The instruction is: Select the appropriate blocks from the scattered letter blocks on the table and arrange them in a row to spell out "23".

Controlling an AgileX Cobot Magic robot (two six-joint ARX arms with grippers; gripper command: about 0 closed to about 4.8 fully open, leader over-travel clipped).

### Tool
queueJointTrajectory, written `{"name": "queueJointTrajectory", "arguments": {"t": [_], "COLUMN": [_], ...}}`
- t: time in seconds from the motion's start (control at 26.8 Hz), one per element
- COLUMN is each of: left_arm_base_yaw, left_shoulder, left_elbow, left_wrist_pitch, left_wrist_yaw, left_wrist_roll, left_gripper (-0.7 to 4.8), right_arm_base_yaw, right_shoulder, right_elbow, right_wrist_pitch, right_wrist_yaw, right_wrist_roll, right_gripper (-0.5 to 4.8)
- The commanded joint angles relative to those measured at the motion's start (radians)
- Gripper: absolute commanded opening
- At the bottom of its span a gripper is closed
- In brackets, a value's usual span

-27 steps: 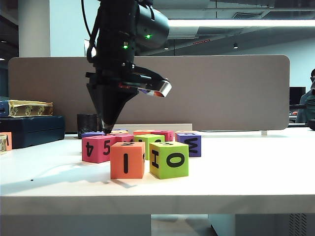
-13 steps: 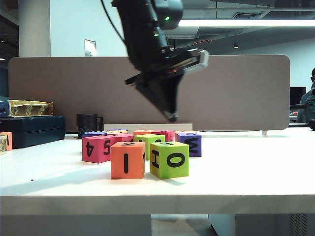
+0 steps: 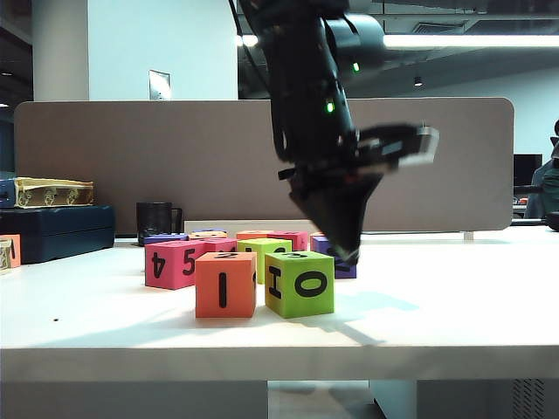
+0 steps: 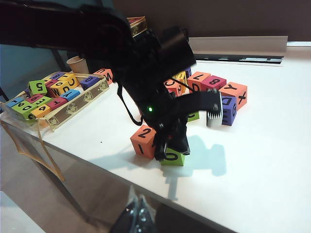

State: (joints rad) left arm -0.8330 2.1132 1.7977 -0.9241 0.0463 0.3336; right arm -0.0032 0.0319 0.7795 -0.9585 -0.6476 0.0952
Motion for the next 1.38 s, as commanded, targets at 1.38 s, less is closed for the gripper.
{"name": "queueJointTrajectory", "arguments": {"t": [1.38], "left_arm_base_yaw": [0.149], "left_shoulder": [-0.084], "left_elbow": [0.135], "left_wrist_pitch": [-0.420], "left_wrist_yaw": [-0.254], "left_wrist_roll": [-0.119], "left_gripper": [-0.06], "right_arm_base_yaw": [0.000], "right_shoulder": [0.002], "right_elbow": [0.002], "right_wrist_pitch": [0.012], "right_wrist_yaw": [0.000], "right_wrist_roll": [-0.003], "right_gripper": [-0.01]}}
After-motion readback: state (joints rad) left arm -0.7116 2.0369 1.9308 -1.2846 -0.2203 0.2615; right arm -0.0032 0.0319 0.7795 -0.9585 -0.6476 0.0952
